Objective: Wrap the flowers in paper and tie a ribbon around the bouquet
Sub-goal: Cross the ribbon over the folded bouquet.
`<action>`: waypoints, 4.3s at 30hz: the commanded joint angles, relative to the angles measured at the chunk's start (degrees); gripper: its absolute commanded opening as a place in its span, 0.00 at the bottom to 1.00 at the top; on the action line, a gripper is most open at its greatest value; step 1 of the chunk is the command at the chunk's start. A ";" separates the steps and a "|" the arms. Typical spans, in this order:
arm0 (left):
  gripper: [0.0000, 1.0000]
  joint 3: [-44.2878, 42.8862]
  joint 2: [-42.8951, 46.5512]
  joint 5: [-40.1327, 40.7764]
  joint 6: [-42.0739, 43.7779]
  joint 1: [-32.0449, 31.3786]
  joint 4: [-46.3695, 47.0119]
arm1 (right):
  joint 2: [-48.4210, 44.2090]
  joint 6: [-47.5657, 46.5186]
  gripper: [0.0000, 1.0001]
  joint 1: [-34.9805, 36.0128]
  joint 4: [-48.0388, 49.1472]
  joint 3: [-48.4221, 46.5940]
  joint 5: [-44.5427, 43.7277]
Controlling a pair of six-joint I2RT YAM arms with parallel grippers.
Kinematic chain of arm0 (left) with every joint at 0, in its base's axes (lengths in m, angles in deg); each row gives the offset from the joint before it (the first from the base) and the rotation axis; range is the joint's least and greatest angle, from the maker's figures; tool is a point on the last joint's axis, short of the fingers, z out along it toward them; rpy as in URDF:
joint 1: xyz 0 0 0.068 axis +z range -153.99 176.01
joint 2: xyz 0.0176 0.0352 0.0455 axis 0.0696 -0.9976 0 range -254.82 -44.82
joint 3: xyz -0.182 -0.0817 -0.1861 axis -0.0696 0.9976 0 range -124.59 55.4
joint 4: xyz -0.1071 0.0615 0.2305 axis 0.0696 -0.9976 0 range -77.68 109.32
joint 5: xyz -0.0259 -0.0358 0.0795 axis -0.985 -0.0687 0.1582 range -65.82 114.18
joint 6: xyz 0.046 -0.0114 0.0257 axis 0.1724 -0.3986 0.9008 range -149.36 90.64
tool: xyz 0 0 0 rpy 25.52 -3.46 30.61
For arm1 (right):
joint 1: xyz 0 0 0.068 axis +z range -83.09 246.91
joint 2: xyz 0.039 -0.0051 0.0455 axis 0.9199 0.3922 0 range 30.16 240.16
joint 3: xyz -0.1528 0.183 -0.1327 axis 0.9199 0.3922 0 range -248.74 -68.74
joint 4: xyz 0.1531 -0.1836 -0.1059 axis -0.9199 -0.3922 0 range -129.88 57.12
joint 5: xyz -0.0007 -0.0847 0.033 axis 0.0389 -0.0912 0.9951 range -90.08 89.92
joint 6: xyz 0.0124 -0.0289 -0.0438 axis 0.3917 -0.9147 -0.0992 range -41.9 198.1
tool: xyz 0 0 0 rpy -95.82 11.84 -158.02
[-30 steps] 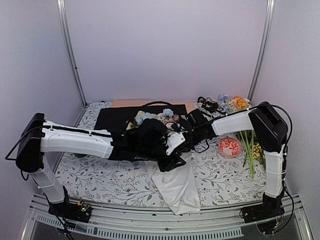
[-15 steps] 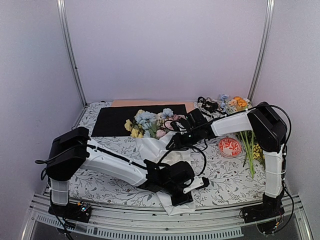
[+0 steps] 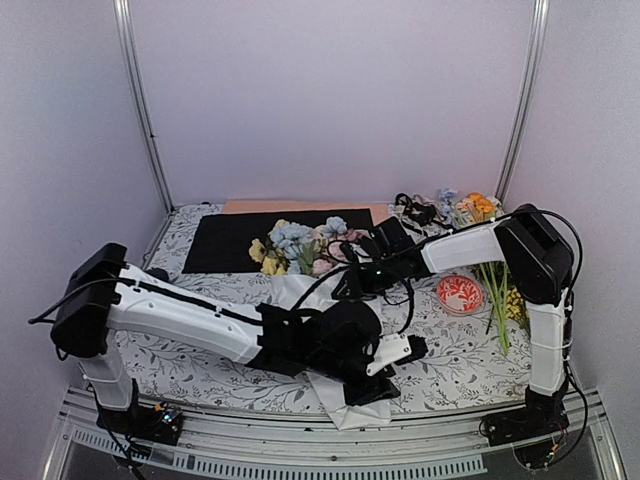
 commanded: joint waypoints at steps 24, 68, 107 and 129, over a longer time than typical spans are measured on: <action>0.25 3.10 -10.08 5.51 -1.93 -0.19 -7.12 | 1.74 -3.52 0.31 0.10 -1.72 -3.84 4.23; 0.28 8.46 -6.21 2.63 -2.72 1.57 1.93 | -17.34 2.72 0.11 4.11 2.95 29.92 12.29; 0.53 3.20 0.54 -0.14 0.34 26.71 -6.29 | -14.87 5.28 0.08 1.69 9.03 34.15 11.76; 0.19 14.12 16.98 -4.60 -0.69 23.77 1.67 | -12.23 6.02 0.08 1.57 10.07 33.89 11.93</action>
